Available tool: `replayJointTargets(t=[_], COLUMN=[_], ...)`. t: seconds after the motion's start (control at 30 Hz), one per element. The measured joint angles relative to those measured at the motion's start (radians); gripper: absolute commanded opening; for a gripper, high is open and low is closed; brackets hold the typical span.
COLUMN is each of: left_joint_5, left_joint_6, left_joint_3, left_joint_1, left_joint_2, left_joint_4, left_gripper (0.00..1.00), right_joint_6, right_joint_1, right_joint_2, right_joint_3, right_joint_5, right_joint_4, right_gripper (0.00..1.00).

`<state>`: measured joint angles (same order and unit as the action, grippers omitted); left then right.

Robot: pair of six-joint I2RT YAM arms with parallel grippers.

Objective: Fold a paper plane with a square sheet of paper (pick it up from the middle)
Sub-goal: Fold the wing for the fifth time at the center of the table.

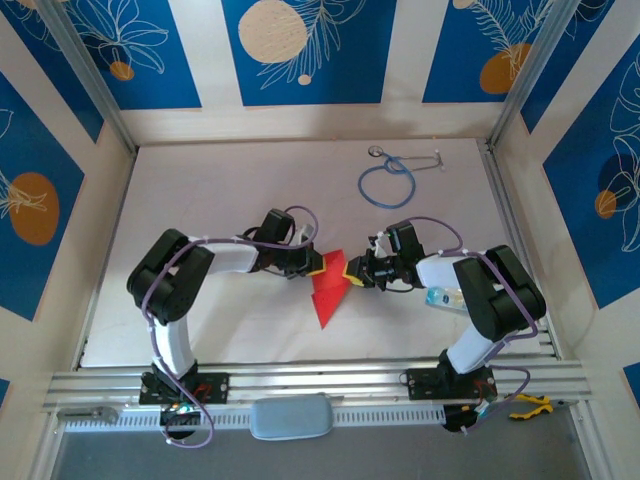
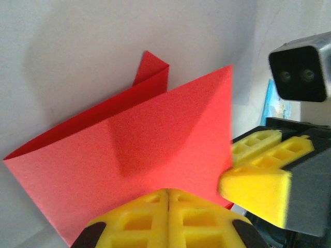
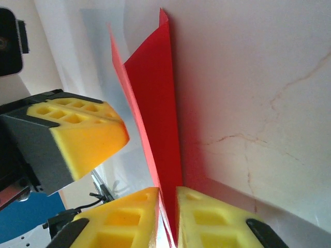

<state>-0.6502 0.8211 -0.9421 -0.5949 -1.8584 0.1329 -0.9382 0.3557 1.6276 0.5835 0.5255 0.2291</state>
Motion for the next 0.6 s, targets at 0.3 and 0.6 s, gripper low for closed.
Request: replayJointTargets(t=[0.3,0.6], left_joint_5=[0.017,0.024], left_joint_6=[0.061,0.09], left_joint_3=[0.054,0.066], left_joint_1=[0.0,-0.003], left_joint_2=[0.089,0.089], left_joint_4=[0.017,0.02], left_gripper=[0.03,0.04], right_joint_6=[-0.073,-0.209], right_joint_1=[0.02,0.103], right_joint_2=[-0.024,-0.072], right_joint_3=[-0.014,-0.043], right_joint_5=[-0.115,-0.268], right_joint_4=[-0.006,-0.007], right_gripper=[0.08,0.09])
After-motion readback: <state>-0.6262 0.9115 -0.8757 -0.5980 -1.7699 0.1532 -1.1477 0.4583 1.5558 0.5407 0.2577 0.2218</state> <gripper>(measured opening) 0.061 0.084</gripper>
